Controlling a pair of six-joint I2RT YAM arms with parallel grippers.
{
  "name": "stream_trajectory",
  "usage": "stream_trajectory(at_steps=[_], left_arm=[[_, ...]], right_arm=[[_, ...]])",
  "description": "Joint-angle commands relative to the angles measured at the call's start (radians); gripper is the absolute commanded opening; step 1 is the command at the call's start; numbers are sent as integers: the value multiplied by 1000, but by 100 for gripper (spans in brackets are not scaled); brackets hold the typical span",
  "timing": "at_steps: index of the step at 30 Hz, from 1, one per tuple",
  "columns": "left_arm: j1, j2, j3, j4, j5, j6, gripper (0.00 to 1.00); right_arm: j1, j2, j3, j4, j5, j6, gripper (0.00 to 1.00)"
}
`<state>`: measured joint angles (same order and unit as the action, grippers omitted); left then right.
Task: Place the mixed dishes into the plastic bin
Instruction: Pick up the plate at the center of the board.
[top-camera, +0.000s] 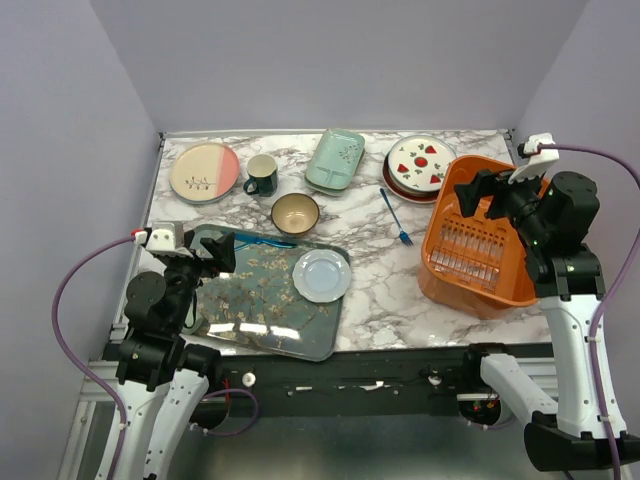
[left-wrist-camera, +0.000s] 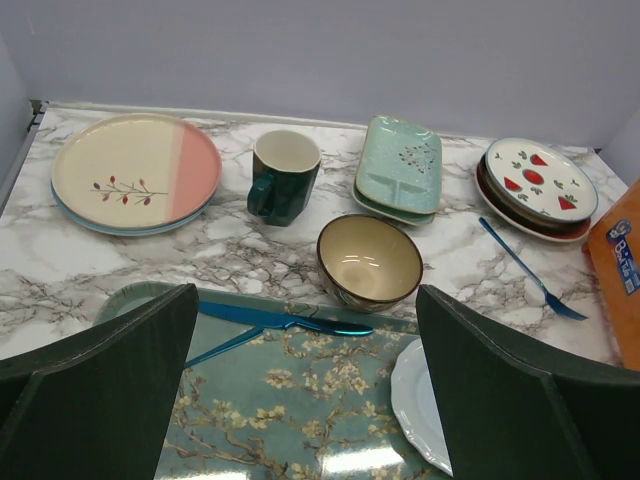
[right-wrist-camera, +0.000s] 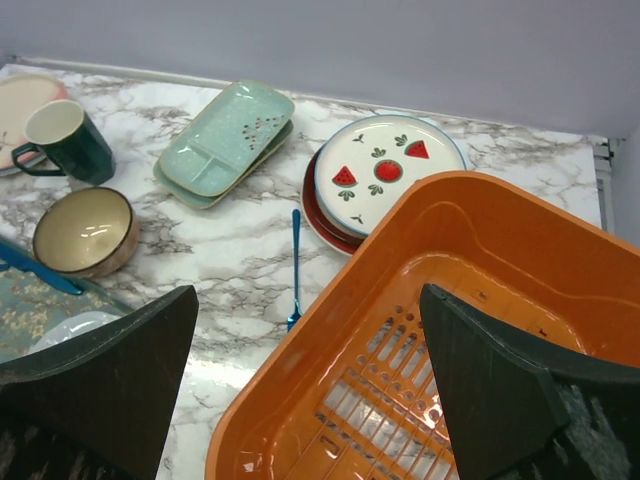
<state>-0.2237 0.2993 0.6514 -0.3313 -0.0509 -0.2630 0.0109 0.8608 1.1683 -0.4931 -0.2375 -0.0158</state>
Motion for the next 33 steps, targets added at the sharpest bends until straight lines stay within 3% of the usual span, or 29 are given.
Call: stream_trajectory(at_steps=[1, 3, 4, 6, 11, 15, 19, 23, 30, 33], left_arm=[[4, -6, -4, 11, 19, -4, 99], [4, -6, -4, 11, 19, -4, 99], [4, -6, -4, 11, 20, -2, 99], [4, -9, -4, 11, 22, -2, 99], [4, -6, -2, 12, 29, -2, 99], [10, -2, -3, 14, 34, -1, 99], [14, -2, -2, 9, 36, -1, 99], [17, -6, -2, 17, 39, 1, 99], [18, -11, -2, 20, 51, -1, 99], [18, -12, -2, 21, 51, 1, 99]], right_arm=[[-6, 41, 51, -2, -187, -51, 100], [-6, 73, 56, 2, -284, -113, 100], [-6, 84, 54, 2, -419, -210, 100], [35, 106, 50, -2, -459, -259, 100], [237, 246, 108, -116, -181, -473, 100], [348, 435, 192, -160, 36, -524, 100], [402, 683, 365, -157, 330, -538, 100], [409, 900, 528, -188, 446, -520, 99], [409, 1184, 735, -186, 550, -523, 81], [387, 1296, 844, -200, 572, -515, 65]])
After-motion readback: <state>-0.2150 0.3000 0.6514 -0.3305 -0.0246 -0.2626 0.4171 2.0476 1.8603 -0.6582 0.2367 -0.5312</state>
